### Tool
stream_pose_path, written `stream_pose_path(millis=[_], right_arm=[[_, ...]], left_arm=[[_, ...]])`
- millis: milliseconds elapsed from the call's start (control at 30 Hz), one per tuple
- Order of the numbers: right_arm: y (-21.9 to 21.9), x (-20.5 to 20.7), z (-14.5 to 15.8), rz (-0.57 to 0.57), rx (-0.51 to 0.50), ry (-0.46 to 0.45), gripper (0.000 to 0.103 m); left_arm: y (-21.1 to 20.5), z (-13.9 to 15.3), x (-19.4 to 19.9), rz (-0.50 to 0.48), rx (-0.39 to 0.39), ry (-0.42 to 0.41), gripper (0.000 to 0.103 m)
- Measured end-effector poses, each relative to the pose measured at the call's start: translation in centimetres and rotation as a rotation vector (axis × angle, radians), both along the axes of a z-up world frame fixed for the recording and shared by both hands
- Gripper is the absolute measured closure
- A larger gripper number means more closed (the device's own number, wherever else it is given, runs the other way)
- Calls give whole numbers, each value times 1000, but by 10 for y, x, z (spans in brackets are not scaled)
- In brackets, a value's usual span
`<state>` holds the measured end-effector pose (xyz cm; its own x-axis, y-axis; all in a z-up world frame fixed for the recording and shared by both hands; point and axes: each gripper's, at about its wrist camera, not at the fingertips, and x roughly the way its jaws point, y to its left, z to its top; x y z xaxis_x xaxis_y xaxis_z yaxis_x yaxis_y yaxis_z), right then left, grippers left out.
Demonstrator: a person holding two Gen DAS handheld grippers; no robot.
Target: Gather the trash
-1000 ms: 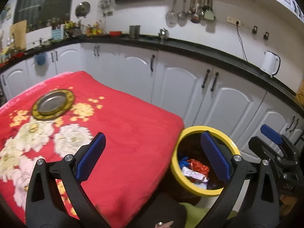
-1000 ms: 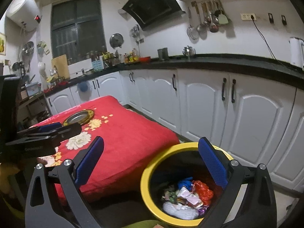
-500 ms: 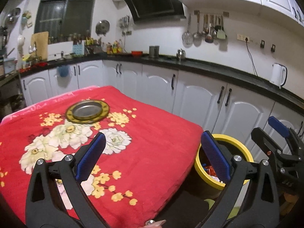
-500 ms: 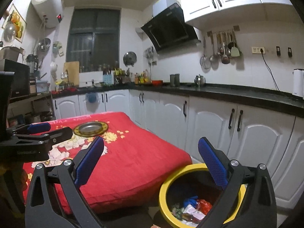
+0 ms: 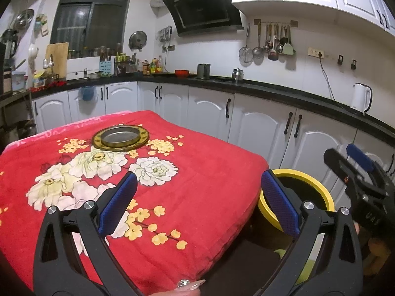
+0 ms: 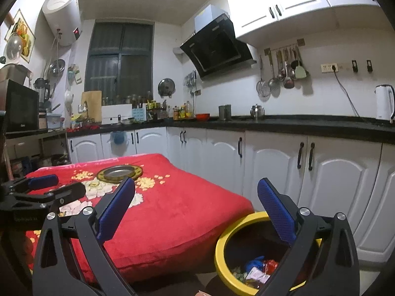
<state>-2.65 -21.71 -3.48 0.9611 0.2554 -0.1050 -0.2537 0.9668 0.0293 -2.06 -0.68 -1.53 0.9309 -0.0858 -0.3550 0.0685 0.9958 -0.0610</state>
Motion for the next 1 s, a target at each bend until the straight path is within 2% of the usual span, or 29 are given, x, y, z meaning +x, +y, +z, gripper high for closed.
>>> stream_pose_path(millis=[267, 1000], right_arm=[[7, 3, -14, 10, -11, 11, 6], [9, 5, -13, 4, 0, 27, 6]], left_arm=[[3, -5, 2, 5, -16, -10, 11], [-2, -8, 3, 3, -17, -1, 11]])
